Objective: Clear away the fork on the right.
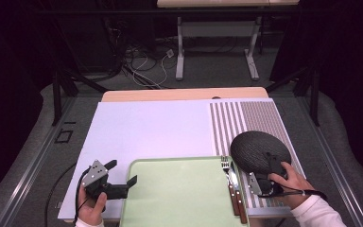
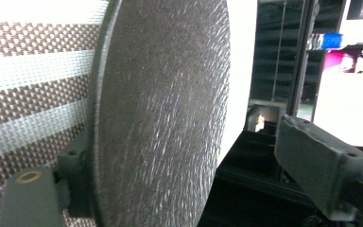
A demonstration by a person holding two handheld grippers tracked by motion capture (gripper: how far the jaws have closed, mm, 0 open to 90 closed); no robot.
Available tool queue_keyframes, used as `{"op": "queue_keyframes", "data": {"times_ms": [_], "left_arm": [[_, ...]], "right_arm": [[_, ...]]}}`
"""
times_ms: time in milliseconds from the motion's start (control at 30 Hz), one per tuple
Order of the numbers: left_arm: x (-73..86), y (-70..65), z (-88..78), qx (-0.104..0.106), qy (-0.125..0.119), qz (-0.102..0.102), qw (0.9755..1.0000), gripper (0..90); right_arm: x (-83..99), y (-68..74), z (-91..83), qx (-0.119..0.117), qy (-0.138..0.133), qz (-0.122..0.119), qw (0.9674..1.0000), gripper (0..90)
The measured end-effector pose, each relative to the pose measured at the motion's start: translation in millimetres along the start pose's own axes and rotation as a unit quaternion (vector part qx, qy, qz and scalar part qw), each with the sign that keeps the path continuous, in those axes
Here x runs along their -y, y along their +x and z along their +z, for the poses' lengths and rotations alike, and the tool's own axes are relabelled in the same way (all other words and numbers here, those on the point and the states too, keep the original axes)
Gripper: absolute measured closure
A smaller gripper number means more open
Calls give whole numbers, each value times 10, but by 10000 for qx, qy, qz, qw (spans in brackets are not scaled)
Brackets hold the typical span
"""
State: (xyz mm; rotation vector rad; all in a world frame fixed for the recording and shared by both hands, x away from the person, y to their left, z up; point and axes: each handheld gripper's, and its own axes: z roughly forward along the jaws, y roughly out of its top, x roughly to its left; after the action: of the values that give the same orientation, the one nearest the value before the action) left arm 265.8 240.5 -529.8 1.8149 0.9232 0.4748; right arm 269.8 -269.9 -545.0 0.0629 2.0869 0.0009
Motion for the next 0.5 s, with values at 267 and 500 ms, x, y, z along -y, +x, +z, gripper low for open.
{"op": "queue_keyframes", "data": {"times_ms": [267,500], "left_arm": [[1,2,-1,0,-10,-7,10000,6],[0,-2,-2,7,-12,3,10000,6]], "right_arm": [[-26,-93,-35,-367,47,-113,9993,346],[-30,-201,-68,-711,153,-112,9973,465]]}}
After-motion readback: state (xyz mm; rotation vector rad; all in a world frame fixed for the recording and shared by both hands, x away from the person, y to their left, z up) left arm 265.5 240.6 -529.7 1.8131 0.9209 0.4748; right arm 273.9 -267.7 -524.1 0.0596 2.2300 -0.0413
